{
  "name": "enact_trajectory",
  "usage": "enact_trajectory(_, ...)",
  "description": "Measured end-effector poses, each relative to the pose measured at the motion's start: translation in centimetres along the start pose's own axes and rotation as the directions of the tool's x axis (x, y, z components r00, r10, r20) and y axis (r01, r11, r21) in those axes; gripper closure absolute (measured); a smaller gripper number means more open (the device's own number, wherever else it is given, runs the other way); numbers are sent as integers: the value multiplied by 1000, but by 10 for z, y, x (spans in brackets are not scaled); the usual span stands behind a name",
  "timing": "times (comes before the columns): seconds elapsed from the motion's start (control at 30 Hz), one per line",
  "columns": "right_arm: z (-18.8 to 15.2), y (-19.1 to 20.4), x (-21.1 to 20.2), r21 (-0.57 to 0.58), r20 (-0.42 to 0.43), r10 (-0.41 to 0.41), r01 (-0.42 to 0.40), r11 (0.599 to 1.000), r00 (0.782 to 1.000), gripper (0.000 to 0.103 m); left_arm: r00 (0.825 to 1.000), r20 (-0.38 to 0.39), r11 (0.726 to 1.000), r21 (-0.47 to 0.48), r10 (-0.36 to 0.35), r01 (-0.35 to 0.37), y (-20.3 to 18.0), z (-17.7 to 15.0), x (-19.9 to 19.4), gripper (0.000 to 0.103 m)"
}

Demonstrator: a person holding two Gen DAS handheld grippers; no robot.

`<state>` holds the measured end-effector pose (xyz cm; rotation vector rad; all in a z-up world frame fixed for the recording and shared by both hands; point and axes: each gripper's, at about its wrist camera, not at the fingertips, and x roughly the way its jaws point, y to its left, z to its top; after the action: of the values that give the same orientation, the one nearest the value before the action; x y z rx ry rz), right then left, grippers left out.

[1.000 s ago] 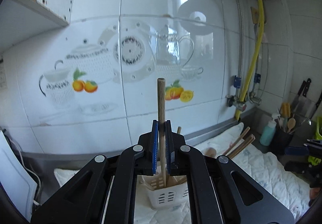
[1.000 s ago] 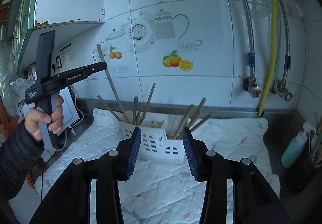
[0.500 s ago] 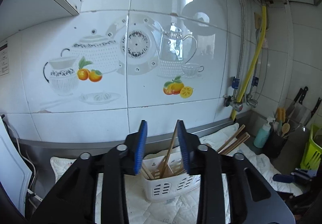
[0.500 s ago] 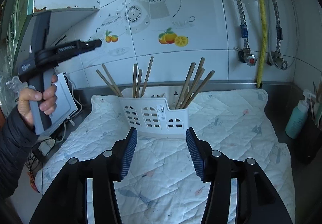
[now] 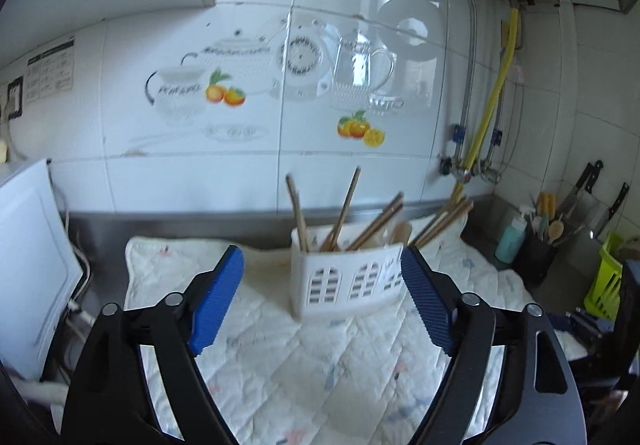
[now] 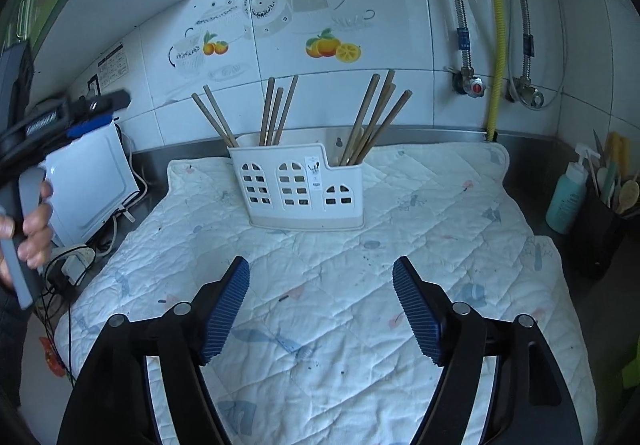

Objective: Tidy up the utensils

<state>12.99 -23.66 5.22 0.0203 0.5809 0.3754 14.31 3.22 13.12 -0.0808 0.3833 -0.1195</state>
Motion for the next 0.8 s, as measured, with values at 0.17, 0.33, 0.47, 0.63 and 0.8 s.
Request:
enact_trajectory(0.17, -11, 3, -2, 10, -12, -15, 15, 1000, 1000, 24, 998, -55, 999, -33, 23, -25, 3, -39, -10, 6)
enact_trajectory(0.33, -18, 7, -6, 4, -14, -39, 39, 999, 999, 18, 995, -93, 998, -26, 47, -50, -1, -63, -16, 5)
enact_trajectory(0.47, -22, 9, -8, 0, -11, -58, 58, 998, 998, 17, 993, -103, 998, -12, 58, -59, -9, -78, -21, 5)
enact_trajectory(0.63, -24, 10, -11, -1, -8, -65, 65, 998, 998, 16, 991, -122, 997, -51, 47, -53, -13, -94, -24, 5)
enact_trajectory(0.8, -24, 7, -12, 12, -3, -69, 69, 998, 998, 15, 987, -152, 996, -59, 52, -61, -14, -105, -20, 5)
